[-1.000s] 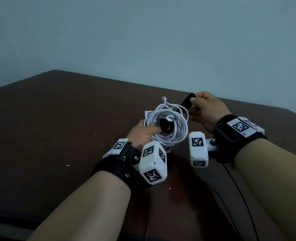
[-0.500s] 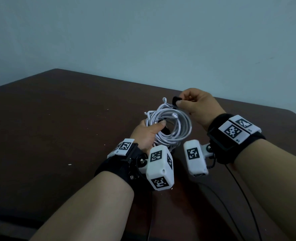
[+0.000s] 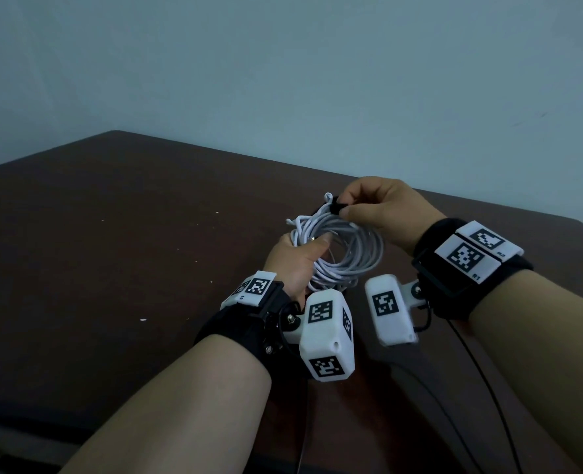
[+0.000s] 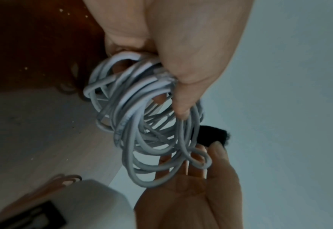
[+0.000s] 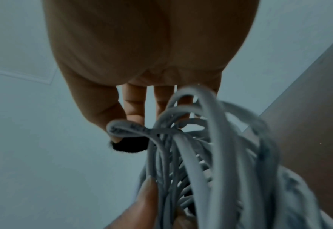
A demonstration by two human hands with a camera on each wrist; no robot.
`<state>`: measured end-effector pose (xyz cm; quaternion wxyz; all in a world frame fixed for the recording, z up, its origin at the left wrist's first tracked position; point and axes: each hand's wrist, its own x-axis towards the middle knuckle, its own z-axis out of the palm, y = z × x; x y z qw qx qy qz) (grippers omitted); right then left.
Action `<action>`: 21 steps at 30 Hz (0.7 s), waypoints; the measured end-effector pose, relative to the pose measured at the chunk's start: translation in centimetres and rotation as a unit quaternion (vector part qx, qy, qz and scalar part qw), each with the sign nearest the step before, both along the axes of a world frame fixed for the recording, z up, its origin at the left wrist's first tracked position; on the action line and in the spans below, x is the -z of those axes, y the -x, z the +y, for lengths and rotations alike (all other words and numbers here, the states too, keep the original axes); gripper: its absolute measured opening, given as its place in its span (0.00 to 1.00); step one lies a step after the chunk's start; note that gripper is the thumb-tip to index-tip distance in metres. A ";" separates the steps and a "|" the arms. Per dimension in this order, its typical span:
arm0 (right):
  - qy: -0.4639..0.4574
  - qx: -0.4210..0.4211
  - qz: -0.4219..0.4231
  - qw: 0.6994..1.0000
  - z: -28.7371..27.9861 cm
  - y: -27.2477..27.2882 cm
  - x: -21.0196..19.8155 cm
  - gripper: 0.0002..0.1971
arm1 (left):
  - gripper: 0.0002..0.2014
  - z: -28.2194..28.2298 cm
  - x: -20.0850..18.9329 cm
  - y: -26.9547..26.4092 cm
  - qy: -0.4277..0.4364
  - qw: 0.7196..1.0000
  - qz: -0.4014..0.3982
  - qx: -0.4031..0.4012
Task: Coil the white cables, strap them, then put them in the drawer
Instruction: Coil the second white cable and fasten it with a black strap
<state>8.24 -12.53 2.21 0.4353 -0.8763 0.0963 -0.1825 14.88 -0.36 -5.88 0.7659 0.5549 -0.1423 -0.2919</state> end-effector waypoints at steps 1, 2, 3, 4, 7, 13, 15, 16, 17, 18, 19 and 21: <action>0.010 -0.002 0.011 1.000 -0.1 0.0 0.1 0.06 | 0.11 0.0 0.0 0.0 0.002 1.000 0.000 0.000; 0.023 -0.003 0.023 0.999 -0.1 0.0 0.1 0.06 | 0.10 0.1 0.0 0.0 0.003 1.000 0.001 0.001; 0.040 -0.002 0.034 0.999 -0.2 0.0 0.2 0.05 | 0.09 0.2 0.0 0.0 0.004 1.000 0.004 0.002; 0.059 0.002 0.040 0.997 -0.1 0.1 0.3 0.06 | 0.08 0.3 0.0 0.0 0.004 1.000 0.008 0.004; 0.109 0.021 0.037 0.993 0.2 0.3 0.5 0.12 | 0.11 0.5 -0.3 -0.1 0.008 0.999 0.033 0.005; 0.133 0.023 0.061 0.989 0.5 -0.1 1.5 0.16 | 0.21 0.7 -0.5 0.0 -0.016 0.999 0.038 -0.007; 0.132 0.018 0.051 0.990 0.6 -0.1 1.7 0.17 | 0.28 0.7 -0.5 0.1 -0.017 0.998 0.058 -0.011; 0.130 0.012 0.048 0.990 0.7 0.0 1.7 0.16 | 0.28 0.7 -0.4 0.1 -0.015 0.998 0.067 -0.013; 0.125 0.003 0.045 0.991 0.7 0.1 1.7 0.16 | 0.28 0.8 -0.4 0.1 -0.011 0.997 0.077 -0.013; 0.113 -0.005 0.042 0.993 0.7 0.2 1.7 0.16 | 0.28 0.9 -0.4 0.1 -0.008 0.996 0.087 -0.013; 0.094 -0.012 0.037 0.995 0.7 0.4 1.8 0.17 | 0.30 0.9 -0.4 0.1 -0.003 0.995 0.099 -0.011; 0.057 -0.020 0.020 0.998 0.7 0.6 1.8 0.18 | 0.34 0.9 -0.3 -0.1 -0.003 0.993 0.117 -0.019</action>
